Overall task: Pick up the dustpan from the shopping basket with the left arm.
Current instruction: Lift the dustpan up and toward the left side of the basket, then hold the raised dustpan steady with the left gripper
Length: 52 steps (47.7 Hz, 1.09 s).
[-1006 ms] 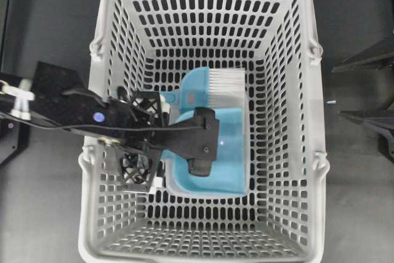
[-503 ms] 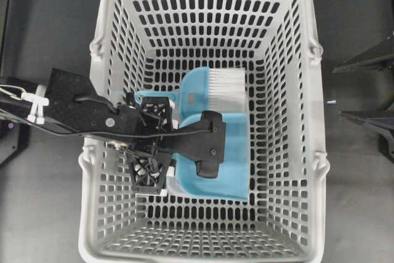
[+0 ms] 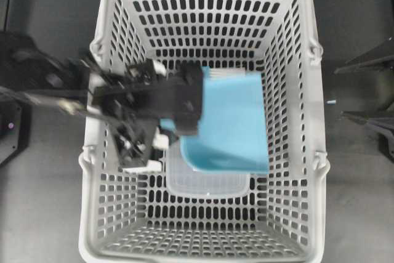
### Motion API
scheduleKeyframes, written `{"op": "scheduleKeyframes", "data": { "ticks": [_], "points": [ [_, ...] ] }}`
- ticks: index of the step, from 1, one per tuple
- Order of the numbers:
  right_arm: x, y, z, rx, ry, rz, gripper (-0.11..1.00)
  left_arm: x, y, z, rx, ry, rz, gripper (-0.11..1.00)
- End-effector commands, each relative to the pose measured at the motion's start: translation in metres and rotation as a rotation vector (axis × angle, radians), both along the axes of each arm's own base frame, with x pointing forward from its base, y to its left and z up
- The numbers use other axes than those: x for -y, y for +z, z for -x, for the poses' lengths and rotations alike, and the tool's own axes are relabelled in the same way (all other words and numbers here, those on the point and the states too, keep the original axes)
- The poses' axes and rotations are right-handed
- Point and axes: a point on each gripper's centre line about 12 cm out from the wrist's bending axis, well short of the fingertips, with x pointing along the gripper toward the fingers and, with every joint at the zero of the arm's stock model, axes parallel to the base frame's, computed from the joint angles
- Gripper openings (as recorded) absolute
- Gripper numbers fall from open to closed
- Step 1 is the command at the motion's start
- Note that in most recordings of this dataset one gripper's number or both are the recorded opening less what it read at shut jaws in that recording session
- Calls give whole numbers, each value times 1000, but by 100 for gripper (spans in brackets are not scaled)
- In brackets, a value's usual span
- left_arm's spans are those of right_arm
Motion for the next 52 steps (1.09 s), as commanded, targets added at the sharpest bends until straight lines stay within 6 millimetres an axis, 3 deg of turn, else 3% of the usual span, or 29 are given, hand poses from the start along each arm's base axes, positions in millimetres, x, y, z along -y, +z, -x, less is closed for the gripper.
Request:
{"op": "scheduleKeyframes", "data": {
  "ticks": [1, 6, 13, 52],
  "points": [
    [0, 4, -1, 15, 1, -4, 78, -5, 50, 11, 109, 6, 1, 30],
    [0, 4, -1, 23, 1, -4, 78, -11, 83, 22, 123, 23, 2, 30],
    [0, 3, -1, 24, 1, -4, 78, -12, 106, 26, 83, 28, -1, 30],
    [0, -2, 0, 24, -1, -24, 78, -8, 100, 17, 25, 15, -8, 30]
  ]
}}
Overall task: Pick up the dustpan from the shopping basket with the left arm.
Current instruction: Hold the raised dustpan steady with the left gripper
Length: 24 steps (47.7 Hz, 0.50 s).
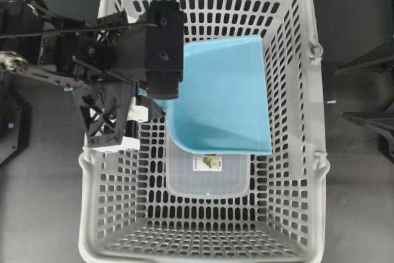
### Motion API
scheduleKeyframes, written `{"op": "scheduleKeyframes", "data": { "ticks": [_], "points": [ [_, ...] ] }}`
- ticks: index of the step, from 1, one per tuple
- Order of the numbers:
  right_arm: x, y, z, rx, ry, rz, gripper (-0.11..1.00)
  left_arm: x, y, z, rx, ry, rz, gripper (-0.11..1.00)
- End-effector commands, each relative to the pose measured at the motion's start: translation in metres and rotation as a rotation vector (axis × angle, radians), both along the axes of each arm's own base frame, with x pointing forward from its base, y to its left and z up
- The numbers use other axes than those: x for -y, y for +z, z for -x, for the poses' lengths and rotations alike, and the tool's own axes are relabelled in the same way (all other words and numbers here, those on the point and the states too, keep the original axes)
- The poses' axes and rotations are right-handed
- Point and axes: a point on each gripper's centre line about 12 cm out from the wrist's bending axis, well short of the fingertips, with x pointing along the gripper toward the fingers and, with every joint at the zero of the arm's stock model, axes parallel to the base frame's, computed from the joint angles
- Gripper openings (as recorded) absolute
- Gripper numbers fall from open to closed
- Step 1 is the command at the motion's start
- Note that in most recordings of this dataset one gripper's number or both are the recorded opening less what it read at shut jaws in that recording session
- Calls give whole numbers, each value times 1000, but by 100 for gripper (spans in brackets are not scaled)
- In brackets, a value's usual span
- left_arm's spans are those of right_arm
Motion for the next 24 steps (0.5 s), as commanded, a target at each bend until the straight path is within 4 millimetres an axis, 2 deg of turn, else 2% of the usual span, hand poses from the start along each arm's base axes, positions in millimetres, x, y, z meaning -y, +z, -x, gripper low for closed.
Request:
{"op": "scheduleKeyframes", "data": {
  "ticks": [1, 24],
  "points": [
    [0, 3, -1, 12, 1, -7, 78, 1, 13, 1, 38, -8, -4, 30],
    [0, 3, -1, 11, 1, -5, 78, 2, 10, 0, 29, -14, -7, 30]
  ]
}}
